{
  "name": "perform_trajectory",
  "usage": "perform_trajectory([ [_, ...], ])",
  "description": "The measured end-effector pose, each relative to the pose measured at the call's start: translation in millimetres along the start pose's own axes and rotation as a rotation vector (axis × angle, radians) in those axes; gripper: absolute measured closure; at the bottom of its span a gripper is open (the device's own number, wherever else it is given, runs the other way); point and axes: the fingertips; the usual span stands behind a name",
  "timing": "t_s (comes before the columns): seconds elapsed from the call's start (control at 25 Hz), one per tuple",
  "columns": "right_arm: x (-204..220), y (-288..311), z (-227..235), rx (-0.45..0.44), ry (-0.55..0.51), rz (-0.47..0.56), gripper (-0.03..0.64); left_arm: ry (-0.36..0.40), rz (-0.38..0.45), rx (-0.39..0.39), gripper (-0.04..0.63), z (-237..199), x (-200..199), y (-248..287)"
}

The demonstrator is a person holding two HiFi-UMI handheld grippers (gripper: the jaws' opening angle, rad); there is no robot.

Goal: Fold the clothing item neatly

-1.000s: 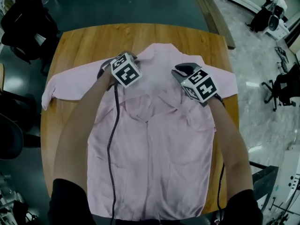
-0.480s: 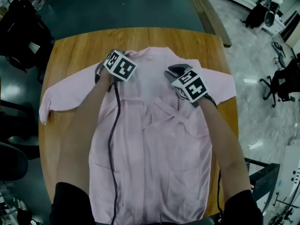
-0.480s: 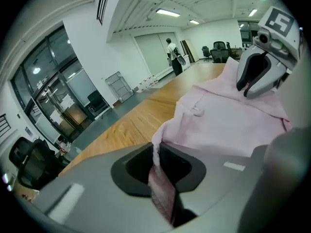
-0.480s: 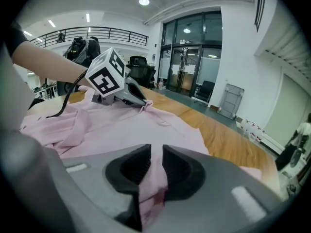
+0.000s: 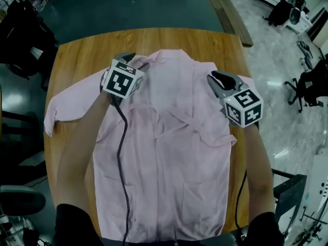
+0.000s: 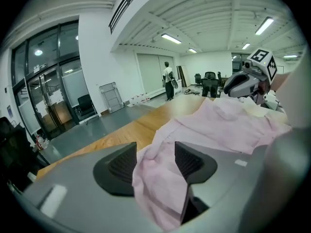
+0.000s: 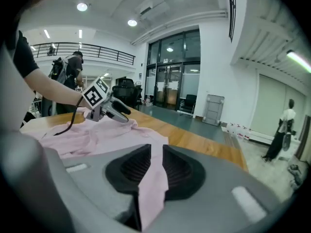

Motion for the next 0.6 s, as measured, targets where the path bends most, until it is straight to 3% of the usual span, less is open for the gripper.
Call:
perform_trajectory([
  [0.28,53,-62,104,0.271,0.129,-0.069,0.554,-0.025,0.019,0.064,0.407,55,-33,13],
  [0.48,95,-99,157,0.374,0.237,-0.096,0.528,-0.018,0.064,0.03,0.57,101,-71,28],
  [0.6,112,-116,184,0.408,0.301,-0.089,0.499,-0.025,0.053,0.031,0.588,121,-84,37],
])
Point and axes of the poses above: the fingertips, and each gripper's own axes: y forward along the fingers, z to its right, x out of its underside, and after that the axes turned 15 degrees about y, right-handed
